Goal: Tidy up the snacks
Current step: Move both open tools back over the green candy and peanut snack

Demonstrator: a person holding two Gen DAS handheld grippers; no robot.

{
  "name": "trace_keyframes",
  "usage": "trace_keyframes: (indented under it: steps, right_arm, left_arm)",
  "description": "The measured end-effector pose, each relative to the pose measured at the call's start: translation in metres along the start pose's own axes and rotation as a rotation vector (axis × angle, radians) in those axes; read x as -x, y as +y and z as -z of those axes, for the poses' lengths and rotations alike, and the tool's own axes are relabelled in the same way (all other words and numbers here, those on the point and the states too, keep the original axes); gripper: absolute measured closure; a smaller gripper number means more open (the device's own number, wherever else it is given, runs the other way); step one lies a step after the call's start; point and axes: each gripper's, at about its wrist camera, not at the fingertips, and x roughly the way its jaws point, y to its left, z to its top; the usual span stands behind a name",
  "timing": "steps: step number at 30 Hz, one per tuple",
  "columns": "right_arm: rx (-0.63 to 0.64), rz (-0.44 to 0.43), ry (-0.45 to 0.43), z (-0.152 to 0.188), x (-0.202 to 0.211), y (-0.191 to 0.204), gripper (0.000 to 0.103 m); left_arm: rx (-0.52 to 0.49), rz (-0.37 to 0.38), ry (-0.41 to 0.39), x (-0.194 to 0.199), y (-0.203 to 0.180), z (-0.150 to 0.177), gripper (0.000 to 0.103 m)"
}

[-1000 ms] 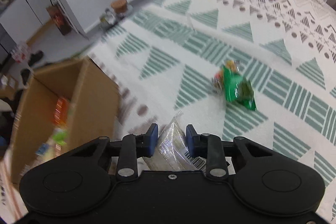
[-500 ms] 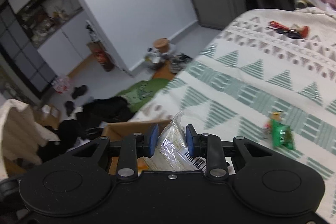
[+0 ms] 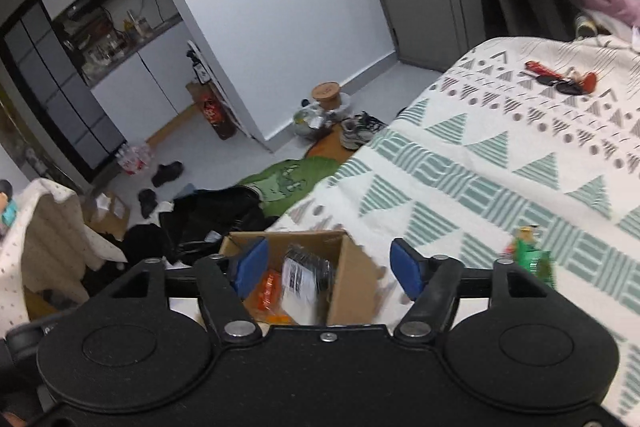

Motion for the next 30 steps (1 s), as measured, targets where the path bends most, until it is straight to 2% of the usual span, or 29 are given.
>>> trace_keyframes:
  steps: [5, 14, 17, 23, 25, 30]
  right_arm:
    - [0.034, 0.028, 0.013, 0.002, 0.018, -0.009, 0.024]
    - [0.043, 0.083, -0.021, -0.001, 0.05, -0.036, 0.008]
    - [0.034, 0.098, -0.017, 0.0, 0.06, -0.051, 0.005]
    - [0.0, 0.126, -0.049, 0.0, 0.082, -0.086, 0.0]
    - [-0.014, 0.136, -0.058, 0.001, 0.088, -0.099, 0.0]
    - [-0.047, 0.147, -0.055, 0.005, 0.099, -0.126, 0.0]
  left_arm:
    - [-0.021, 0.005, -0.009, 0.009, -0.014, 0.009, 0.014]
    - [-0.067, 0.025, -0.039, 0.03, -0.043, 0.024, 0.013]
    - [-0.063, 0.03, -0.037, 0.034, -0.053, 0.029, 0.013]
    - [-0.125, 0.041, -0.071, 0.045, -0.081, 0.042, 0.013]
    - [-0.144, 0.047, -0.075, 0.047, -0.091, 0.046, 0.006]
    - [-0.18, 0.077, -0.052, 0.045, -0.113, 0.058, 0.005]
